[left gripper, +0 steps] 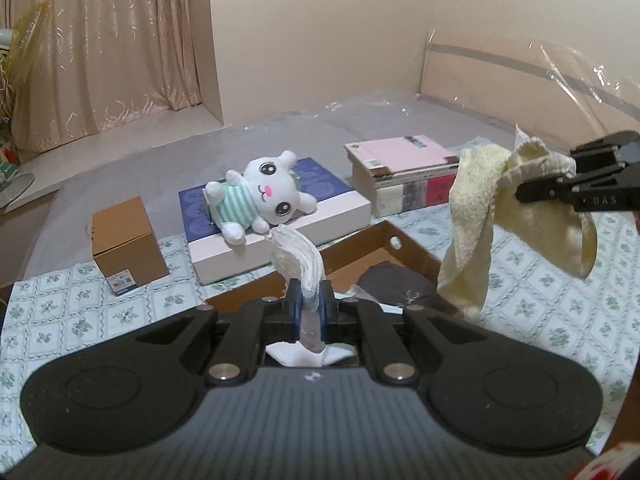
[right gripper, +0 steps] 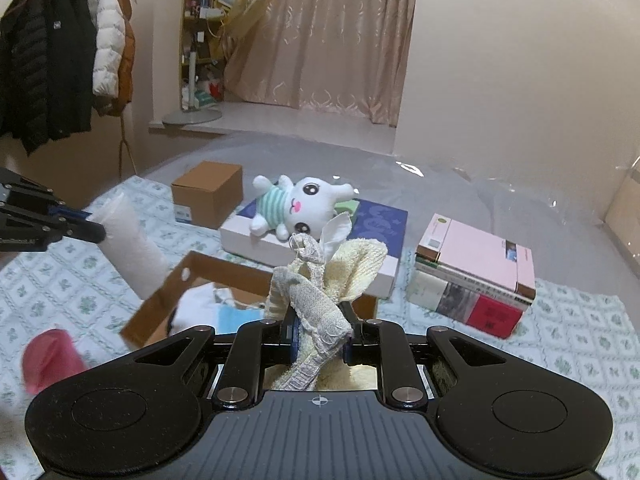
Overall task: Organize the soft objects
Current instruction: 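Carry the yellow towel toward the box with the right tool while the left tool carries the white cloth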
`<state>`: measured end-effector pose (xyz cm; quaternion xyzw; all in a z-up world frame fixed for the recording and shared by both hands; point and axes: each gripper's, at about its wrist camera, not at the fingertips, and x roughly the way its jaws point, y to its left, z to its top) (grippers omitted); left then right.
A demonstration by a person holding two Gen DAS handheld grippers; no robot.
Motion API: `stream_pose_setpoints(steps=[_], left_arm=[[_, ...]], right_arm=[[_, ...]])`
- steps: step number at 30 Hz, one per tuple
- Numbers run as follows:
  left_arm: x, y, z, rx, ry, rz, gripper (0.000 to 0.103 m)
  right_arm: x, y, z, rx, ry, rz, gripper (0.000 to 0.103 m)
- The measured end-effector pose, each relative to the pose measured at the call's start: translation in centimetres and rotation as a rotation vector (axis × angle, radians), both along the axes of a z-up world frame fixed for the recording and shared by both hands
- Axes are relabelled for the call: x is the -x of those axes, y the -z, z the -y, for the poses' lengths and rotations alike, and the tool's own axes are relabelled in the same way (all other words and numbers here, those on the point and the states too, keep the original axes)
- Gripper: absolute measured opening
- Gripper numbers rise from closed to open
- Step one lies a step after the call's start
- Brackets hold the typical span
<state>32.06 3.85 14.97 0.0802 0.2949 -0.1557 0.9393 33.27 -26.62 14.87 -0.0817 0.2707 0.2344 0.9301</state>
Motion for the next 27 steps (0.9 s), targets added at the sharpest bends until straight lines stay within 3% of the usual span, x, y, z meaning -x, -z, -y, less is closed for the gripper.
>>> stream_pose_setpoints(steps=[8,18,27], left_arm=[[-3.6,2.3,-0.5,-0.024,-0.008,-0.043,0.007],[-6.7,6.3,-1.2,-0.014,-0.022,-0.110,0.007],[-9.6,9.8,-1.0,-0.037,-0.002,-0.168,0.007]], right_arm=[[-5.2,2.9,-2.5,0.035,-0.035,-0.057,0.019],[-10.1,11.0,-7.8,-0.079,-0.161,-0.327,0.019],[-13.1,15.6,-11.7,0.053,-0.227,-0.391,0.019]])
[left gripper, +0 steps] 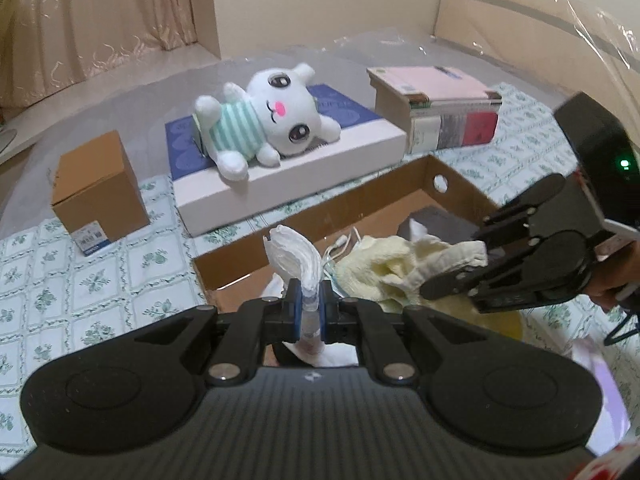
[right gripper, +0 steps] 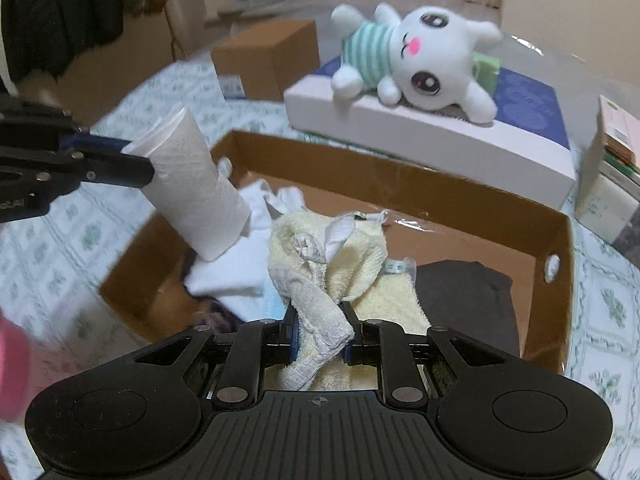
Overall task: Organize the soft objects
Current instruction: 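Carry the yellow towel toward the box with the right tool while the left tool carries the white cloth, then open the right tool over the box while the left tool releases the white cloth inside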
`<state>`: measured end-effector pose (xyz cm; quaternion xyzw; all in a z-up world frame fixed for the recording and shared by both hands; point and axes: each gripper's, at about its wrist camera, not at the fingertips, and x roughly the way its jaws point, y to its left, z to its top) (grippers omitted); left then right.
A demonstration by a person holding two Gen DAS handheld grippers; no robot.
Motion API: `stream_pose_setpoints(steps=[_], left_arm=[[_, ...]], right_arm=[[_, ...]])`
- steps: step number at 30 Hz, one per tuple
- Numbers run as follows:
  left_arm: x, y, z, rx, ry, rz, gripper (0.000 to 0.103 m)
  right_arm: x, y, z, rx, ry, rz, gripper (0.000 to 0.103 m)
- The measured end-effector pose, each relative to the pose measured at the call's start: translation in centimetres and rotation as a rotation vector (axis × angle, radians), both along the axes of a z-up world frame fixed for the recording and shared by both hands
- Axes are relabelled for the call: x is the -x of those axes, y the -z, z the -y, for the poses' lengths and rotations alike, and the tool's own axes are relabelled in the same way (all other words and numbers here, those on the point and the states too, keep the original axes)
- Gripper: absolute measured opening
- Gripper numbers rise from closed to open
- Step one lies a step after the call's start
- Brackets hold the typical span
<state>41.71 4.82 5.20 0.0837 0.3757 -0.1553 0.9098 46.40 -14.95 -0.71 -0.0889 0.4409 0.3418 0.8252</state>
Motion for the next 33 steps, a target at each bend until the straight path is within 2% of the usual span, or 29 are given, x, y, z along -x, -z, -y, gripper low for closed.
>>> stream_pose_setpoints(steps=[5,9,11,14,17,18,21,24,29,33], left_arm=[[-1.4,0.6,0.5,0.000,0.026,0.001,0.007],[-2.4,0.2,1.1,-0.020,0.046,0.024,0.007],[-2.3,-0.4,1.4,-0.053,0.059,0.067,0.007],[-2.0,-0.7,2.0,-0.154,0.096,0.123,0.007],[-1.7,0.6,3.3,-0.264,0.173,0.114,0.007],[-1.6,1.2,3.6,-0.274,0.204,0.092,0.007],[-1.3,2.4,4.4,-0.237,0.261,0.054,0.009],[-1.6,2.8,4.4,-0.153,0.276,0.004,0.015],[-1.9,3.0,3.5,-0.074,0.247,-0.050,0.028],[-2.1,2.4,2.1,-0.024,0.210,-0.074,0.044]], right_arm=[[-1.7,1.8,-1.4,0.077,-0.020,0.020,0.019],[-2.6,2.3,-2.1,0.124,0.009,0.082,0.019],[-2.6,2.3,-2.4,0.149,0.016,0.120,0.019],[-2.7,2.5,-2.5,0.166,0.009,0.150,0.019],[-3.1,2.6,-2.1,0.123,0.016,0.119,0.019],[-3.3,2.6,-2.0,0.105,0.020,0.104,0.019],[-3.7,2.4,-1.3,0.033,0.034,0.059,0.020],[-4.2,2.2,-0.2,-0.036,0.056,0.018,0.028],[-3.6,1.4,1.0,-0.103,0.071,0.020,0.057],[-3.0,0.5,1.7,-0.134,0.081,0.040,0.062]])
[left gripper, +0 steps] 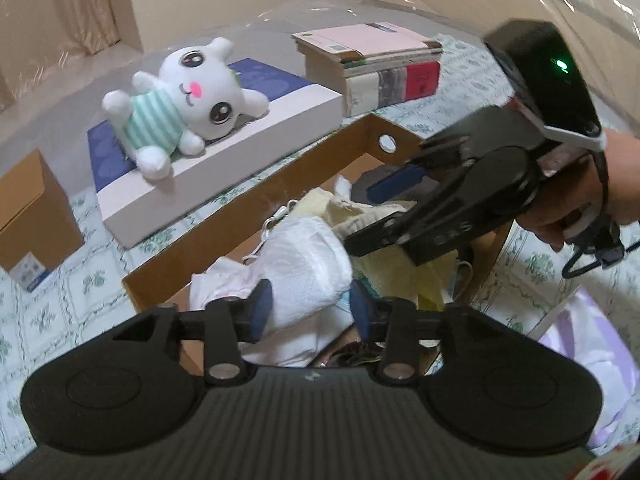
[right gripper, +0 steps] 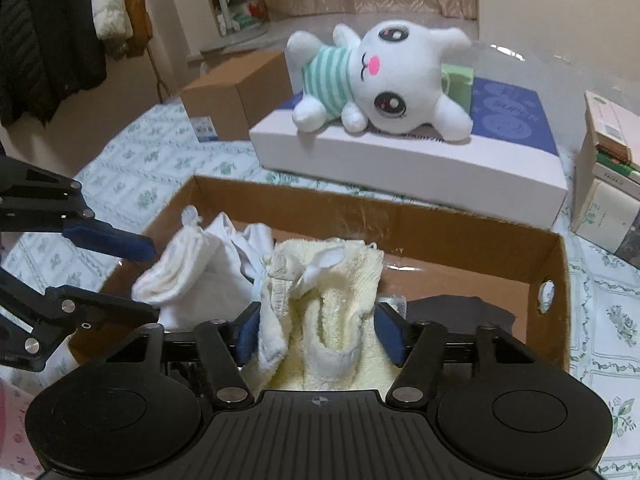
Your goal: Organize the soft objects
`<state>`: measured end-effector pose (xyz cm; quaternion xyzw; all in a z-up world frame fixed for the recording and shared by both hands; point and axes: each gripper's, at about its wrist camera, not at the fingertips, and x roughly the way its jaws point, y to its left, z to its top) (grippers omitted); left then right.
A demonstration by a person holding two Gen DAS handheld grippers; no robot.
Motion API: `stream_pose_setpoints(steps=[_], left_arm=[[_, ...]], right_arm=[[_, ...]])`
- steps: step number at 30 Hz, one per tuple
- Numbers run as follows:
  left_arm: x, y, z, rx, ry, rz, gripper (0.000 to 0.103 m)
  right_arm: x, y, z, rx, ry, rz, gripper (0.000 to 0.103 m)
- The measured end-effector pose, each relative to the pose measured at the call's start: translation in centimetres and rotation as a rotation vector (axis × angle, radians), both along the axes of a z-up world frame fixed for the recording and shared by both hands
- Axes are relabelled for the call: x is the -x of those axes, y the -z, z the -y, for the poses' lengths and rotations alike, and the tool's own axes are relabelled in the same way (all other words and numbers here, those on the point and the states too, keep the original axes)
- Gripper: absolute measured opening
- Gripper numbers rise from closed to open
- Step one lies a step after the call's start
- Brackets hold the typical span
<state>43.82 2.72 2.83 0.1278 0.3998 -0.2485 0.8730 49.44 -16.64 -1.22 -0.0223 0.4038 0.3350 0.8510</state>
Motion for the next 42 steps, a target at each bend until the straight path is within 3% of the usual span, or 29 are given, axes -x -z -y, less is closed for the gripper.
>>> stream_pose_setpoints(steps=[3,7,19,29,42], left_arm=[[0.2,-1.1,-1.5,0.082,-0.047,-0.015,0.064],[0.7,-2.0,-2.5,0.118,-0.096,-0.006,0.065],[4.3,-3.4,-2.3,0.023,-0.219,-0.007,0.066],[9.1,-7.3,-2.6,0.009,-0.311,0.052,0.093],[18.1,-10.5,-2.3,0.114,-0.431,0.147,0.102]], right_arm=[[0.4,-1.0,0.8,-0.043,0.036,0.008,0.066],[1.1,-2.4,1.7,-0.058,0.078,0.014,0.067],[5.4,-5.3,2.5,0.066,0.151,-0.008,0.069],[11.1,-9.9,2.7,0.083,0.174,0.042,0.080],[20.3,-13.5,3.9,0.032,0.197,0.071,0.082]])
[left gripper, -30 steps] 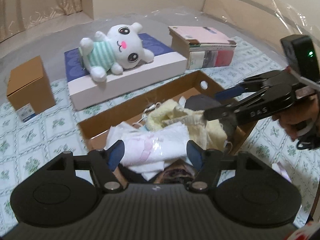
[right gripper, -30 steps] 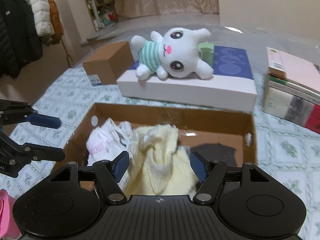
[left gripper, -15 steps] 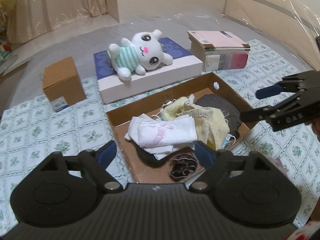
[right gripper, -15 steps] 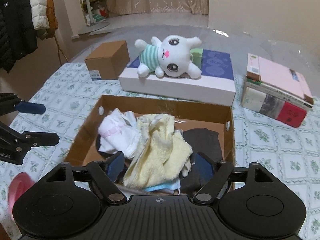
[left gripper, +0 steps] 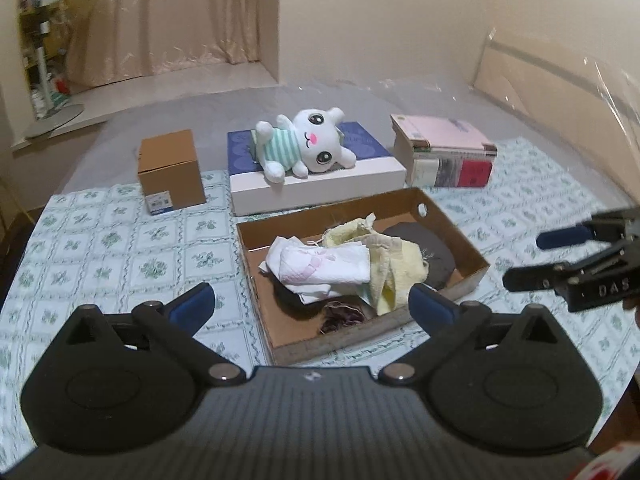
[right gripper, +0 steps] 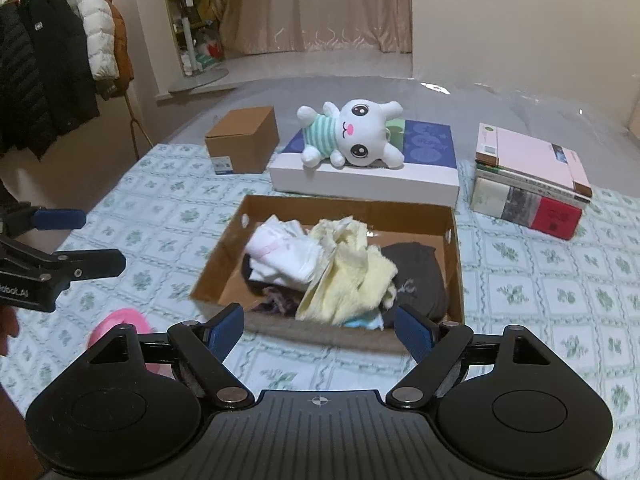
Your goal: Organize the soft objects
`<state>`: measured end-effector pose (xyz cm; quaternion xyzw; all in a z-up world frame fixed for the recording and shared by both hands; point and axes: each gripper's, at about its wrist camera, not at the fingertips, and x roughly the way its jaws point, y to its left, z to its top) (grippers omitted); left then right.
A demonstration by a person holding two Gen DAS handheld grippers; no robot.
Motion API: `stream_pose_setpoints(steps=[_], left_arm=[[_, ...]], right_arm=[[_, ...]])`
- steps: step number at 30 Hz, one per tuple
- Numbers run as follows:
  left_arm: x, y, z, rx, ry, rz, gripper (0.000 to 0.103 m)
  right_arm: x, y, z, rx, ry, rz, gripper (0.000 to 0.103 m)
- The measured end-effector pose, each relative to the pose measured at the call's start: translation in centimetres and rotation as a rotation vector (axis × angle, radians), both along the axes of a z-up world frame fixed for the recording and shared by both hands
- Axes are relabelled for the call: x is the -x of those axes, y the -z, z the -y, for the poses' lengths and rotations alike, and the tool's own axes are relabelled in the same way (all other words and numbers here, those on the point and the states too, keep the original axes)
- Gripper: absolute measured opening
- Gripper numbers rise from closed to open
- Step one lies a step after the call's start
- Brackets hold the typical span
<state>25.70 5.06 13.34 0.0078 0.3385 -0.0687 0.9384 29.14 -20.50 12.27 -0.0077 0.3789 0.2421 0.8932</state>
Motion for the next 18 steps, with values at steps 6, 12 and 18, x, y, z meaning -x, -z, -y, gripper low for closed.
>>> stream_pose_setpoints(steps=[6,12,18], left_arm=[[4.4,-0.3,0.5,0.048,-0.050,0.033,0.102],[9.5,-0.1,1.1,0.063,-0.093,0.068,0.102],[15.7,0.5,2.4,0.063,-0.125,0.129,0.102]], right_arm=[[3.9,-0.6,1.4,-0.036,0.023,0.018,0.082],[8.1,-0.9,3.6,-0.141,0.093,0.041,0.082],[13.7,-0.3,5.1,-0.194,0.137,0.086,0.082]])
